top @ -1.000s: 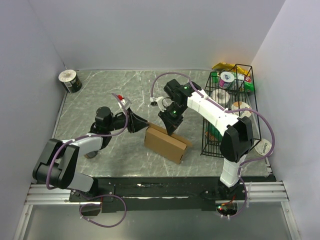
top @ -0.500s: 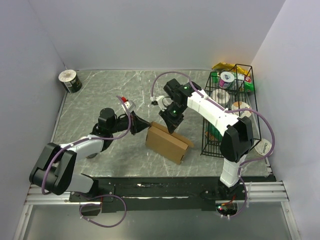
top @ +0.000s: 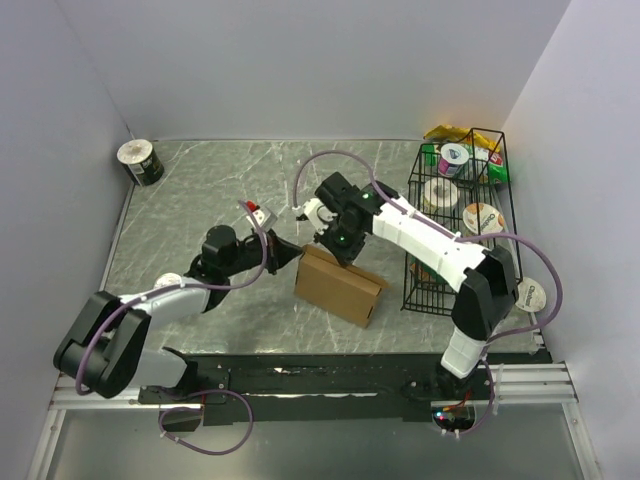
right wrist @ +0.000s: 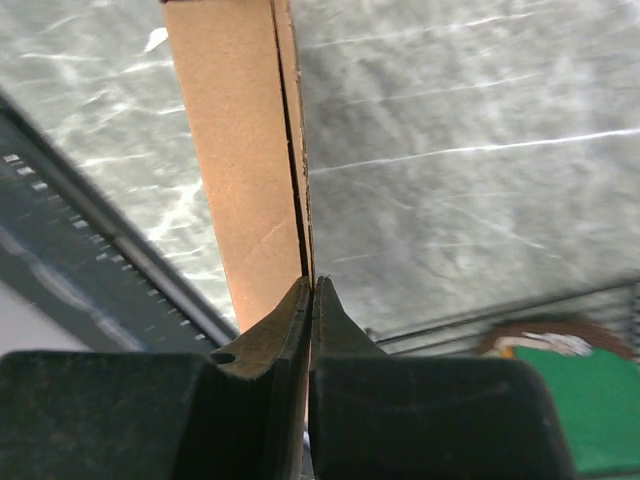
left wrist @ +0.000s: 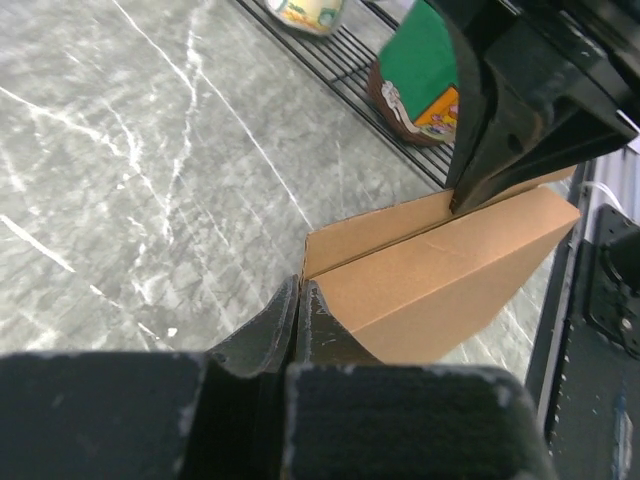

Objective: Fold the paper box

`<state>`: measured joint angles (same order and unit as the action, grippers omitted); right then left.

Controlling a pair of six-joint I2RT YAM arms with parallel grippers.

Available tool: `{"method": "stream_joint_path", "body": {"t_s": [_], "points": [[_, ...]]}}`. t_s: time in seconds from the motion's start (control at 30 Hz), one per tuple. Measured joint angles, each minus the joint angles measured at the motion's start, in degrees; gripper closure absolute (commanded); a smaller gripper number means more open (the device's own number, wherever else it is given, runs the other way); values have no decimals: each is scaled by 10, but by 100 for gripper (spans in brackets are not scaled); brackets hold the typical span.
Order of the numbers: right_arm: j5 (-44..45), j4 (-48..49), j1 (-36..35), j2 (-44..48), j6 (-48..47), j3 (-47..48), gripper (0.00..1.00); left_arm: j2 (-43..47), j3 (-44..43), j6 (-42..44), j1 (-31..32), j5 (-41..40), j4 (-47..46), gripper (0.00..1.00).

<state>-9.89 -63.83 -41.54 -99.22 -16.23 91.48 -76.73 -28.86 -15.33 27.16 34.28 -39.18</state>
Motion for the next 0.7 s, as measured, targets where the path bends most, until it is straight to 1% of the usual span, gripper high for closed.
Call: {"method": "stream_joint_path", "body": {"t_s": [0.07, 0.17, 0.2, 0.23, 0.3, 0.43, 0.7], "points": [[38, 17, -17, 13, 1, -9, 89, 18, 19, -2, 5, -22, -16, 99], [73, 35, -29, 29, 7, -13, 62, 48, 50, -3, 12, -50, -43, 99], [84, 44, -30, 34, 12, -13, 47, 58, 60, -2, 13, -57, -49, 99], [93, 53, -29, 39, 19, -13, 38, 69, 69, -1, 14, -61, -51, 99], [104, 72, -25, 53, 31, -20, 25, 82, 80, 7, 15, -63, -51, 99], [99, 104, -5, 107, 55, -75, 21, 84, 80, 24, 16, -58, -47, 99], [52, 145, 76, 258, 98, -205, 25, 84, 80, 39, 16, -49, -41, 99]]}}
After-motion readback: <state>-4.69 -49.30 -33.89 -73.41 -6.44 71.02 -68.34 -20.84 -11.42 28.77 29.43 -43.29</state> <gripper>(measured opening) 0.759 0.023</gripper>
